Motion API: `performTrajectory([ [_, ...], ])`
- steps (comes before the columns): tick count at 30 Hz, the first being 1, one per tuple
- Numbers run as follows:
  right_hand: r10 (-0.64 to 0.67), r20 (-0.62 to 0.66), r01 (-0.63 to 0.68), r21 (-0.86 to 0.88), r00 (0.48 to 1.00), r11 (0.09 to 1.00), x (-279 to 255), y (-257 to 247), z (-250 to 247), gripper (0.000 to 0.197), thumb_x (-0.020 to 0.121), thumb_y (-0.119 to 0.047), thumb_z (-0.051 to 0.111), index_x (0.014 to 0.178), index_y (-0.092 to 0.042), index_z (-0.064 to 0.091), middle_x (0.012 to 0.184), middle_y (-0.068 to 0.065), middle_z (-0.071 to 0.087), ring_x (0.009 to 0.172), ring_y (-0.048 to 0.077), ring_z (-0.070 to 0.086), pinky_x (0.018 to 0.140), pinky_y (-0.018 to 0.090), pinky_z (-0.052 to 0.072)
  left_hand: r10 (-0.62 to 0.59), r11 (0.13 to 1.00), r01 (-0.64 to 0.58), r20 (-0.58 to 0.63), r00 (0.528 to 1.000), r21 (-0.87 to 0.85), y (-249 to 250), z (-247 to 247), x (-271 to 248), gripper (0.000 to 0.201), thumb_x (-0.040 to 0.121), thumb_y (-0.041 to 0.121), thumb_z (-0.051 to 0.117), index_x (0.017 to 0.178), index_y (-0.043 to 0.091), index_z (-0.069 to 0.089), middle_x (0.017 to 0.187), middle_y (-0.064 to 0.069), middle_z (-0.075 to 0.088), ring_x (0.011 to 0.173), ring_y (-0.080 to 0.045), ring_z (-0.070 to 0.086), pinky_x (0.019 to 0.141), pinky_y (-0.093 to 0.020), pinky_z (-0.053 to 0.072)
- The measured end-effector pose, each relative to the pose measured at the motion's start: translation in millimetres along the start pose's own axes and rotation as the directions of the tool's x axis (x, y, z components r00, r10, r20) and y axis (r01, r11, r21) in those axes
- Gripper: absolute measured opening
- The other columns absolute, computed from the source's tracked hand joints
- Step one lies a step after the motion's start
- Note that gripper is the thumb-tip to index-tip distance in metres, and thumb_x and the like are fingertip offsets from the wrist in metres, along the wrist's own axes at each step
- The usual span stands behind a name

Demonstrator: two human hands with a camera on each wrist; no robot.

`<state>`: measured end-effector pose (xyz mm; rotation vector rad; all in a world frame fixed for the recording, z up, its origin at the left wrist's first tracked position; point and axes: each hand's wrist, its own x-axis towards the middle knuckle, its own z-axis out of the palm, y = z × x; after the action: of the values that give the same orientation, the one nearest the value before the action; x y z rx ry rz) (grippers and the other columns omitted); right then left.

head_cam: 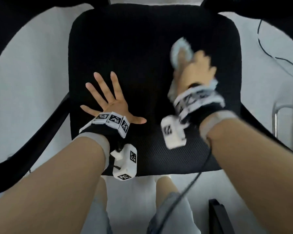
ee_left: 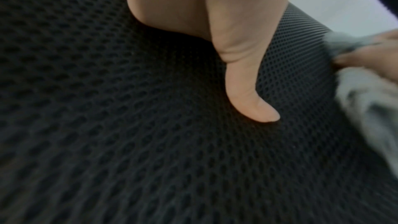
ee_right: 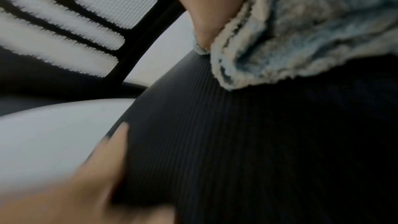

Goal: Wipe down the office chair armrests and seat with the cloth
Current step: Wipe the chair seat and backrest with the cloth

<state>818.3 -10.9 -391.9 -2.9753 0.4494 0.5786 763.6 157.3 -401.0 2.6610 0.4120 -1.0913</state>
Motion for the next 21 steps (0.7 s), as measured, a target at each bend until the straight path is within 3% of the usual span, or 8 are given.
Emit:
performTrajectory([
  [5, -0.474, 0.016, 0.474, -0.064, 0.880, 0.878, -42.9, 4.7, 13.9, 0.052, 0.075, -0.016, 0.067, 0.125, -0.019, 0.054, 0.107, 0.020, 0.054, 0.097, 0.037, 0.052, 0.084, 0.049, 0.040, -0.001, 1.000, 0.002, 0.057, 0.998, -0.022, 0.4, -3.8, -0.7, 0.155, 0.040, 0.062, 0.080, 0.131, 0.028, -0.041, 0.141, -0.013, -0.045, 0.131, -0.038, -0.039, 0.096, -0.074, -0.009],
  [8, -0.157, -0.055, 0.157, -0.005, 0.986, 0.988, 2.2, 32.3, 1.9, 0.044, 0.086, -0.017, 0.053, 0.129, -0.020, 0.047, 0.125, 0.019, 0.043, 0.112, 0.037, 0.041, 0.090, 0.047, 0.034, -0.005, 1.000, 0.006, 0.051, 0.999, -0.014, 0.3, -1.7, 0.6, 0.156, 0.039, 0.063, 0.080, 0.130, 0.028, -0.042, 0.142, -0.013, -0.045, 0.131, -0.038, -0.038, 0.095, -0.074, -0.009],
  [11, 0.227, -0.020, -0.223, 0.126, 0.974, 0.967, 16.0, 19.2, -7.9, 0.050, 0.091, -0.025, 0.046, 0.138, -0.030, 0.030, 0.133, 0.015, 0.034, 0.121, 0.036, 0.033, 0.097, 0.048, 0.030, -0.014, 1.000, 0.015, 0.033, 0.999, -0.005, -0.6, 1.2, 4.5, 0.158, 0.036, 0.065, 0.079, 0.128, 0.030, -0.044, 0.141, -0.012, -0.046, 0.131, -0.038, -0.039, 0.095, -0.074, -0.010],
  [12, 0.180, 0.013, -0.181, 0.092, 0.984, 0.979, 8.9, 2.9, -4.2, 0.051, 0.091, -0.025, 0.045, 0.139, -0.029, 0.029, 0.135, 0.015, 0.033, 0.121, 0.036, 0.032, 0.098, 0.048, 0.029, -0.025, 1.000, 0.026, 0.032, 0.999, -0.007, 0.0, 2.2, 4.5, 0.158, 0.035, 0.066, 0.079, 0.126, 0.031, -0.045, 0.139, -0.011, -0.047, 0.131, -0.038, -0.039, 0.095, -0.074, -0.011],
  [14, -0.150, 0.110, 0.148, 0.033, 0.982, 0.988, -16.7, -36.2, 4.2, 0.052, 0.089, -0.025, 0.046, 0.139, -0.025, 0.031, 0.134, 0.013, 0.033, 0.120, 0.034, 0.033, 0.098, 0.047, 0.029, -0.042, 0.999, 0.043, 0.031, 0.999, -0.015, 2.1, 3.2, 3.6, 0.156, 0.037, 0.069, 0.076, 0.124, 0.032, -0.047, 0.137, -0.009, -0.049, 0.130, -0.037, -0.040, 0.096, -0.074, -0.011],
  [17, -0.576, 0.271, 0.600, -0.010, 0.771, 0.800, -45.4, -53.1, 12.8, 0.077, 0.077, -0.035, 0.064, 0.141, -0.029, 0.023, 0.131, 0.009, 0.032, 0.119, 0.030, 0.031, 0.102, 0.045, 0.024, -0.051, 0.998, 0.051, 0.016, 0.999, -0.022, 4.2, 0.0, 1.3, 0.149, 0.042, 0.071, 0.071, 0.128, 0.031, -0.044, 0.142, -0.010, -0.045, 0.133, -0.037, -0.036, 0.098, -0.073, -0.008],
  [19, -0.482, 0.208, 0.500, -0.041, 0.851, 0.865, -24.6, -29.9, 6.0, 0.058, 0.084, -0.032, 0.059, 0.135, -0.020, 0.034, 0.130, 0.010, 0.036, 0.117, 0.029, 0.034, 0.098, 0.040, 0.025, -0.050, 0.998, 0.053, 0.075, 0.996, -0.034, 3.7, -2.1, 2.3, 0.154, 0.041, 0.066, 0.077, 0.125, 0.030, -0.047, 0.139, -0.011, -0.048, 0.130, -0.038, -0.040, 0.097, -0.073, -0.008],
  [21, -0.147, 0.066, 0.147, 0.003, 0.987, 0.989, 8.6, 3.5, -6.6, 0.037, 0.092, -0.019, 0.044, 0.128, -0.012, 0.044, 0.130, 0.015, 0.039, 0.117, 0.033, 0.037, 0.093, 0.043, 0.029, -0.029, 0.999, 0.034, 0.122, 0.992, -0.041, 2.2, -3.0, 4.6, 0.157, 0.040, 0.064, 0.079, 0.119, 0.029, -0.052, 0.134, -0.012, -0.053, 0.127, -0.039, -0.043, 0.096, -0.074, -0.010],
])
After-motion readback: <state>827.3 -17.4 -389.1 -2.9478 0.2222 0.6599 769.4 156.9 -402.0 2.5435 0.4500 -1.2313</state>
